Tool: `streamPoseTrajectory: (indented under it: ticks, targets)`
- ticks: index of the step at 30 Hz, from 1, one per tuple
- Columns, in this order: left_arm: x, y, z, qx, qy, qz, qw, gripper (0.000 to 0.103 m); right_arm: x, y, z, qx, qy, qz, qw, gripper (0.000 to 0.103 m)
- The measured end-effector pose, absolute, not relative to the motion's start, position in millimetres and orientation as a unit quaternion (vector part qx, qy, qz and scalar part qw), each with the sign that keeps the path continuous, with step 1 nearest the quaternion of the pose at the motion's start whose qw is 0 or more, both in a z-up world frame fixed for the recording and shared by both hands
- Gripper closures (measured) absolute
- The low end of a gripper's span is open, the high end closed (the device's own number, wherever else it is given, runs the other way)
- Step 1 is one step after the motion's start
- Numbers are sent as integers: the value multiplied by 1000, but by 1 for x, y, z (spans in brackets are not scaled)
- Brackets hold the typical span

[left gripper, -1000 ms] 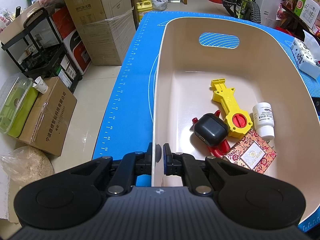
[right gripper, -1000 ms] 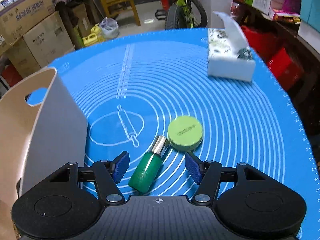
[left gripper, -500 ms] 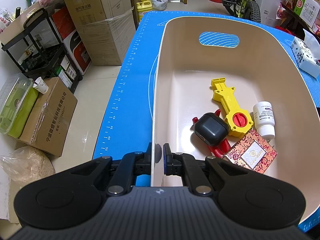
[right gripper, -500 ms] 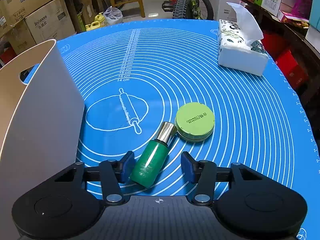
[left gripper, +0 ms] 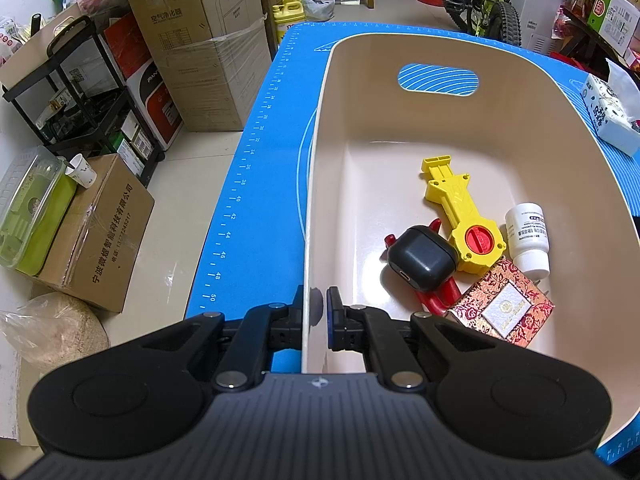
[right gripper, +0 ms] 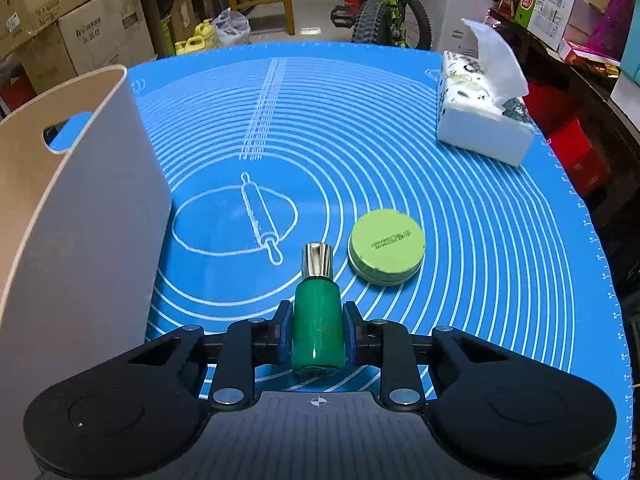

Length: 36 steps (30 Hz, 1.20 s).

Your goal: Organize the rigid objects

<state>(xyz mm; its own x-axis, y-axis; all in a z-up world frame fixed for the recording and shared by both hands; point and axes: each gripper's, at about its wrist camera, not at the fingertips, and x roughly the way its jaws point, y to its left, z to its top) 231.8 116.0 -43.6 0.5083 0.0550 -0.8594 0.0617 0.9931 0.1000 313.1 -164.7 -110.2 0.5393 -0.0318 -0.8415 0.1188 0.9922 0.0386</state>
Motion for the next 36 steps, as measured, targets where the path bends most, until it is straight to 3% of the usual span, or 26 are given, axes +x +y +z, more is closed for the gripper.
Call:
streamPoseTrajectory:
  ticks: [15,16,17,18,36]
  targets:
    - [231,116,-44,57,495,-2,867,94,299,-173,-71,94,436,-31,895,71]
    - [231,116,-44,57,495,-2,867,94,298,-172,-69,94,432,-30,896,75]
    - [231,116,-44,57,495,-2,867,94,298,-171,-66,94,429,-28,898,89]
    - [231,116,-44,57,495,-2,867,94,297,-170,-63,92,425,-26,900,90]
    - [231,116,-44,57,495,-2,867,94,301,-172,-78,96,461,-38,881,89]
